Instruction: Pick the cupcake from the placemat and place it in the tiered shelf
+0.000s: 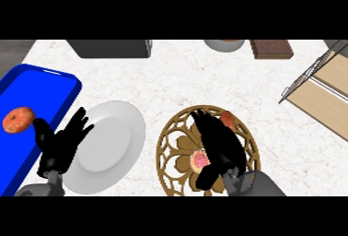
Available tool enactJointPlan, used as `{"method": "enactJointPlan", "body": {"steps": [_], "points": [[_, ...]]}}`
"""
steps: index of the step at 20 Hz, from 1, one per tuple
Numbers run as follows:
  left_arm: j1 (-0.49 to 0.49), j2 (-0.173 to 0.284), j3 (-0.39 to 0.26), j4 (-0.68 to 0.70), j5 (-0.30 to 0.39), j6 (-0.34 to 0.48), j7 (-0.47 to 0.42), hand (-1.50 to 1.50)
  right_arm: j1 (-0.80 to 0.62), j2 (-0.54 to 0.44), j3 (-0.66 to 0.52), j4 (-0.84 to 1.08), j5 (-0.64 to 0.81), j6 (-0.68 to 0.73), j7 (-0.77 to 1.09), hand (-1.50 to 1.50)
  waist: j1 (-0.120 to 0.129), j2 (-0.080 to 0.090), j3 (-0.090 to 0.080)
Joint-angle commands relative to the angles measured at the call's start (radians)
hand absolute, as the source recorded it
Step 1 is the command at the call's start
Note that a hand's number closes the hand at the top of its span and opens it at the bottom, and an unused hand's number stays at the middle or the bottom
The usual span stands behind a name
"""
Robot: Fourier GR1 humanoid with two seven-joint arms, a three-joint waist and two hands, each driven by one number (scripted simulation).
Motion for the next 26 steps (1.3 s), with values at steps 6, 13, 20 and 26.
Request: {"method": "enactJointPlan", "body": {"steps": [6, 13, 20, 26], "points": [[0.066, 0.011, 0.02, -0.036, 0.007, -0.057, 0.028, 0.0, 0.002, 0.096, 0.001, 0.234, 0.083, -0.08, -0.164, -1.5, 0.006, 0.006, -0.007], [0.016, 0.031, 0.063, 0.061, 0.018, -0.103, -0.015, 0.0, 0.024, 0.053, 0.047, 0.127, 0.036, 0.104, -0.23, 1.5, 0.0, 0.005, -0.007], [0.021, -0.011, 0.033, -0.034, -0.012, -0.043, 0.09, 0.0, 0.124, 0.08, 0.11, 0.01, 0.113, -0.005, -0.306, 1.5, -0.002, 0.003, -0.007], [0.039, 0.001, 0.068, 0.011, -0.008, -0.041, 0.026, 0.0, 0.111, 0.035, -0.37, 0.089, 0.117, -0.203, 0.012, 1.5, -0.054, 0.008, -0.008]]}}
